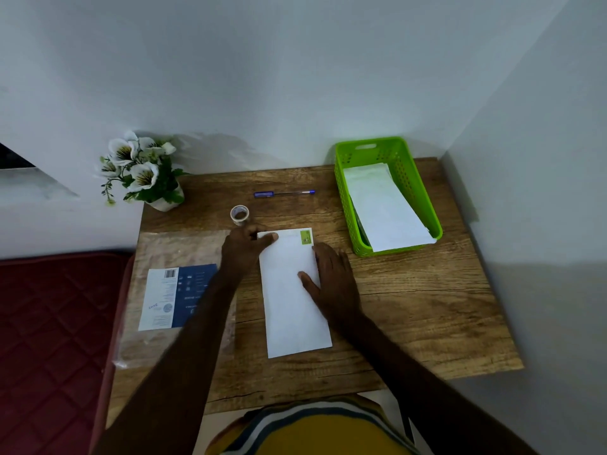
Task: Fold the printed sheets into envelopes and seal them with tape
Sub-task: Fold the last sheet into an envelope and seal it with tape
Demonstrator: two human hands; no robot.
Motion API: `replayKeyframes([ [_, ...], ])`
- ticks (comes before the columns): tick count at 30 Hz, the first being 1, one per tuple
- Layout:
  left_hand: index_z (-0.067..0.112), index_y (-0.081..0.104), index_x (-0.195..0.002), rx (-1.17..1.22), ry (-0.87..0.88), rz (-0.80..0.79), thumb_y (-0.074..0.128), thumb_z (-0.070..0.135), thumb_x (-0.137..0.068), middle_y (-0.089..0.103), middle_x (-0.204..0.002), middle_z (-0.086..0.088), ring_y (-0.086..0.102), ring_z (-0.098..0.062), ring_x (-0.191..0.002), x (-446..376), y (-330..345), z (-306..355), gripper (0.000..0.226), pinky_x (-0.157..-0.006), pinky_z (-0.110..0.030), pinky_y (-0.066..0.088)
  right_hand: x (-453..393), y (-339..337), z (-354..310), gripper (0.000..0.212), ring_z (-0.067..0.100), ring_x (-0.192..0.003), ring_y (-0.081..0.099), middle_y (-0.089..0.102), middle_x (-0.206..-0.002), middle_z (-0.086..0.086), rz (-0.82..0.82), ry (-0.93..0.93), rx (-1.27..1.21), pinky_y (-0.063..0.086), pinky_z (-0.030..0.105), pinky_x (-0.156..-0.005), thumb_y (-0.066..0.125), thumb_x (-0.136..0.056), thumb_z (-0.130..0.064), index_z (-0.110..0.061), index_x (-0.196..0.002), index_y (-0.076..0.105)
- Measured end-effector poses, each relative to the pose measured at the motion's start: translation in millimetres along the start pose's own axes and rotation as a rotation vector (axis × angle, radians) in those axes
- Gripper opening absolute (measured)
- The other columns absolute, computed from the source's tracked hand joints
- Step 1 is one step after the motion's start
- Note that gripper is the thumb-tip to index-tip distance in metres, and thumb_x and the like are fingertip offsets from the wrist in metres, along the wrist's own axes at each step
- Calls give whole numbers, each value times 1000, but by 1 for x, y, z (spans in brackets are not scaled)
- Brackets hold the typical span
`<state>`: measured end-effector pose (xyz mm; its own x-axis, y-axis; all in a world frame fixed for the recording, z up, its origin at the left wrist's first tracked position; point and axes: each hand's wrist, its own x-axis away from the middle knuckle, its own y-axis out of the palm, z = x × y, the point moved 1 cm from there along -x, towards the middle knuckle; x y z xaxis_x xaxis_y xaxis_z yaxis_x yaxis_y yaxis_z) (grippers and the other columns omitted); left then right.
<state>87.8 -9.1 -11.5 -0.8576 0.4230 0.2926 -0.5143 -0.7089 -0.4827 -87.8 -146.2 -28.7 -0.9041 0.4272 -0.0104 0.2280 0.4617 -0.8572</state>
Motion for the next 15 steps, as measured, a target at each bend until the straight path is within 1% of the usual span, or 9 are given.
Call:
replayKeyframes([
  [2,28,71,-95,146,-28,-24,74,37,-91,77,-86,9,75,-11,-77,0,-5,0,11,-66,-27,62,6,-7,-11,67,23,-141,44,47,-154,7,21,141,-145,33,44,-119,59,-98,-45,-12,-153,39],
  [3,29,71,-95,199,-38,-27,74,37,-92,77,-88,12,76,-10,-77,0,-8,1,9,-65,-26,62,10,-12,-16,65,22,-136,49,52,-149,6,60,202,-179,39,43,-115,61,-97,-44,-13,-151,42],
  [5,30,71,-97,274,-83,-29,72,36,-93,78,-90,14,76,-11,-80,0,-11,0,8,-67,-26,62,17,-21,-22,51,19,-119,62,67,-131,1,110,293,-226,48,37,-103,65,-94,-42,-17,-138,58],
  [6,29,72,-98,306,-115,-31,72,36,-93,78,-92,13,77,-12,-81,0,-12,-1,9,-68,-27,62,18,-26,-22,42,17,-109,67,72,-119,-2,83,362,-322,52,35,-98,68,-93,-40,-19,-130,65],
  [7,29,73,-98,336,-149,-32,71,36,-94,79,-92,11,77,-13,-82,1,-11,-2,9,-68,-28,62,19,-30,-21,35,15,-101,70,75,-111,-3,12,454,-489,56,36,-94,70,-92,-37,-20,-122,70],
  [9,28,74,-99,389,-200,-37,69,37,-95,79,-95,8,77,-14,-83,1,-9,-4,11,-66,-28,60,23,-33,-18,23,16,-94,74,78,-103,-2,-168,600,-800,60,43,-92,73,-92,-28,-15,-111,76],
  [11,27,75,-102,443,-222,-48,68,37,-96,80,-98,5,77,-16,-86,2,-5,-5,14,-69,-31,60,29,-37,-14,14,19,-92,76,79,-98,-1,-265,619,-927,62,38,-85,75,-91,-22,-13,-102,78],
  [13,23,76,-105,500,-248,-50,68,35,-96,80,-100,3,77,-19,-90,2,-3,-4,17,-77,-37,62,35,-40,-12,10,20,-90,76,80,-97,-1,-335,651,-1019,61,30,-71,76,-90,-23,-16,-97,78],
  [15,20,76,-106,552,-263,-49,70,35,-95,79,-102,-1,77,-23,-92,0,-3,-4,19,-80,-40,62,41,-42,-10,12,20,-89,77,80,-99,3,-411,686,-1081,59,29,-67,75,-91,-26,-16,-95,77],
])
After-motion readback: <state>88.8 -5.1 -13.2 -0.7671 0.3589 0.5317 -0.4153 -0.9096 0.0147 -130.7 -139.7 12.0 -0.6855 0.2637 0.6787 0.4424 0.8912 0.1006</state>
